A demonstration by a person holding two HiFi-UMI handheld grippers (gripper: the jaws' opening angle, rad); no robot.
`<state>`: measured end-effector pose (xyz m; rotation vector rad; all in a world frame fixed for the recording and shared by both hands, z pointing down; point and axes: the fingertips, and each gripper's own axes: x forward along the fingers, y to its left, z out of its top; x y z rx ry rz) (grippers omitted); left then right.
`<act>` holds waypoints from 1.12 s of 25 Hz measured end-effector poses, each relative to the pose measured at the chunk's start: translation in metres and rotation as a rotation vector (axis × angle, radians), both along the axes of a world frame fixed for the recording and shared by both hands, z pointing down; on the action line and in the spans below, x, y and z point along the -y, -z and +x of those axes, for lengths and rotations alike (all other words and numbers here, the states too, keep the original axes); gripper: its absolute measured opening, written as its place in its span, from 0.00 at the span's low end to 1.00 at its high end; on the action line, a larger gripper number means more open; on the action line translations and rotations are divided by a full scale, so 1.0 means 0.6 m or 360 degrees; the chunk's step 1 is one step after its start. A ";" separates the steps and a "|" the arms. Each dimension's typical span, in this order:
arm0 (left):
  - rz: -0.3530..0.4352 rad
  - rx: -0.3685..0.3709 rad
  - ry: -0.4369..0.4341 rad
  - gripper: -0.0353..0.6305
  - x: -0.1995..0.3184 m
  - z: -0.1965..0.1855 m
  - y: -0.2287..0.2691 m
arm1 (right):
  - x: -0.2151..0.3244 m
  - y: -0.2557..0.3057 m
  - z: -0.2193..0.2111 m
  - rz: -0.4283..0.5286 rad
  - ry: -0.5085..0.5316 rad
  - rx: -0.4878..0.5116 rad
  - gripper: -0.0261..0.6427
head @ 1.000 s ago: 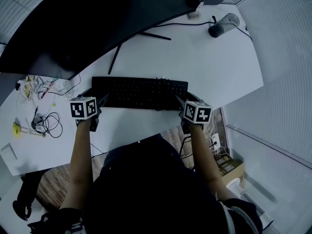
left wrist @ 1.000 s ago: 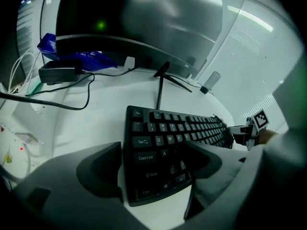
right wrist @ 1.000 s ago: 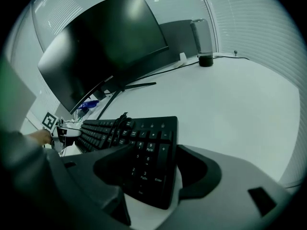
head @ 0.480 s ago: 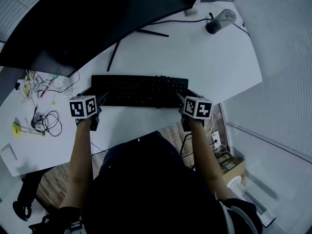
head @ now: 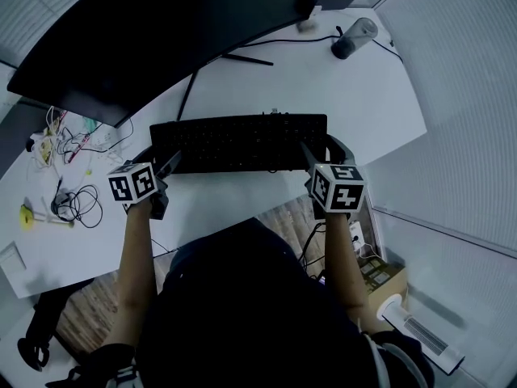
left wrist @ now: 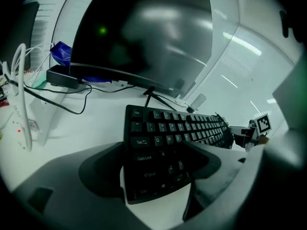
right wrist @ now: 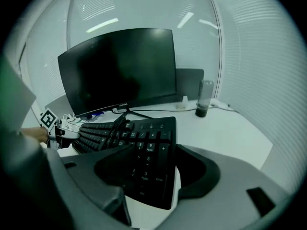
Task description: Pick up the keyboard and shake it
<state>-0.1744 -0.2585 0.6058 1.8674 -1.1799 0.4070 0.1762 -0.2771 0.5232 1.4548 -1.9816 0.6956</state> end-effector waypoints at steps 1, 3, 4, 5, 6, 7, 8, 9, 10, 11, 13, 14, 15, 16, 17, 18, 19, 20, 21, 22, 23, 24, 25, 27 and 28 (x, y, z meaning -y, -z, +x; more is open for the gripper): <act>0.0011 -0.0041 0.0010 0.64 -0.001 0.003 0.003 | 0.002 0.021 -0.002 0.0050 0.0018 -0.0040 0.46; 0.0026 -0.0122 0.0029 0.64 -0.004 0.008 0.006 | 0.004 0.060 -0.008 0.0149 0.0056 -0.0120 0.46; 0.0032 -0.0160 0.0037 0.64 -0.005 0.011 0.007 | 0.005 0.077 -0.011 0.0196 0.0075 -0.0160 0.46; 0.0037 -0.0195 0.0044 0.64 -0.007 0.013 0.008 | 0.005 0.094 -0.015 0.0240 0.0093 -0.0198 0.46; 0.0040 -0.0228 0.0049 0.64 -0.008 0.016 0.008 | 0.005 0.109 -0.019 0.0281 0.0112 -0.0235 0.46; 0.0039 -0.0258 0.0054 0.64 -0.010 0.019 0.007 | 0.004 0.122 -0.022 0.0319 0.0131 -0.0271 0.46; 0.0033 -0.0288 0.0057 0.64 -0.012 0.022 0.006 | 0.002 0.134 -0.026 0.0353 0.0149 -0.0304 0.46; 0.0026 -0.0316 0.0058 0.64 -0.014 0.025 0.003 | 0.000 0.146 -0.030 0.0387 0.0165 -0.0334 0.46; 0.0018 -0.0340 0.0059 0.64 -0.016 0.028 0.001 | -0.002 0.157 -0.034 0.0420 0.0179 -0.0360 0.46; 0.0011 -0.0363 0.0061 0.64 -0.018 0.032 -0.002 | -0.003 0.167 -0.039 0.0452 0.0192 -0.0385 0.46; -0.0002 -0.0401 0.0063 0.64 -0.022 0.038 -0.006 | -0.007 0.183 -0.047 0.0501 0.0217 -0.0431 0.46; -0.0008 -0.0416 0.0063 0.64 -0.024 0.041 -0.008 | -0.009 0.188 -0.049 0.0518 0.0228 -0.0452 0.46; -0.0014 -0.0429 0.0063 0.64 -0.026 0.043 -0.010 | -0.011 0.192 -0.050 0.0531 0.0236 -0.0469 0.46; -0.0018 -0.0438 0.0063 0.64 -0.028 0.045 -0.011 | -0.013 0.195 -0.052 0.0541 0.0242 -0.0482 0.46; -0.0018 -0.0443 0.0063 0.64 -0.029 0.045 -0.011 | -0.014 0.197 -0.052 0.0550 0.0246 -0.0490 0.46; -0.0014 -0.0443 0.0064 0.64 -0.029 0.045 -0.010 | -0.014 0.198 -0.053 0.0556 0.0247 -0.0491 0.46; -0.0006 -0.0435 0.0065 0.64 -0.029 0.044 -0.008 | -0.015 0.198 -0.052 0.0560 0.0245 -0.0484 0.46; 0.0006 -0.0419 0.0065 0.64 -0.028 0.043 -0.003 | -0.014 0.197 -0.051 0.0560 0.0239 -0.0470 0.46; 0.0019 -0.0395 0.0063 0.64 -0.027 0.040 0.002 | -0.014 0.195 -0.048 0.0557 0.0228 -0.0451 0.46; 0.0035 -0.0362 0.0062 0.64 -0.025 0.037 0.010 | -0.013 0.192 -0.044 0.0549 0.0213 -0.0427 0.46; 0.0053 -0.0322 0.0061 0.64 -0.023 0.034 0.018 | -0.012 0.186 -0.037 0.0535 0.0196 -0.0399 0.46; 0.0073 -0.0274 0.0060 0.64 -0.020 0.031 0.028 | -0.012 0.177 -0.030 0.0514 0.0176 -0.0364 0.46; 0.0096 -0.0220 0.0059 0.64 -0.018 0.026 0.039 | -0.011 0.168 -0.023 0.0490 0.0153 -0.0320 0.46; 0.0148 -0.0096 0.0059 0.64 -0.013 0.016 0.064 | -0.008 0.146 -0.011 0.0444 0.0106 -0.0205 0.46; 0.0177 -0.0028 0.0059 0.64 -0.011 0.011 0.077 | -0.006 0.133 -0.007 0.0423 0.0084 -0.0135 0.46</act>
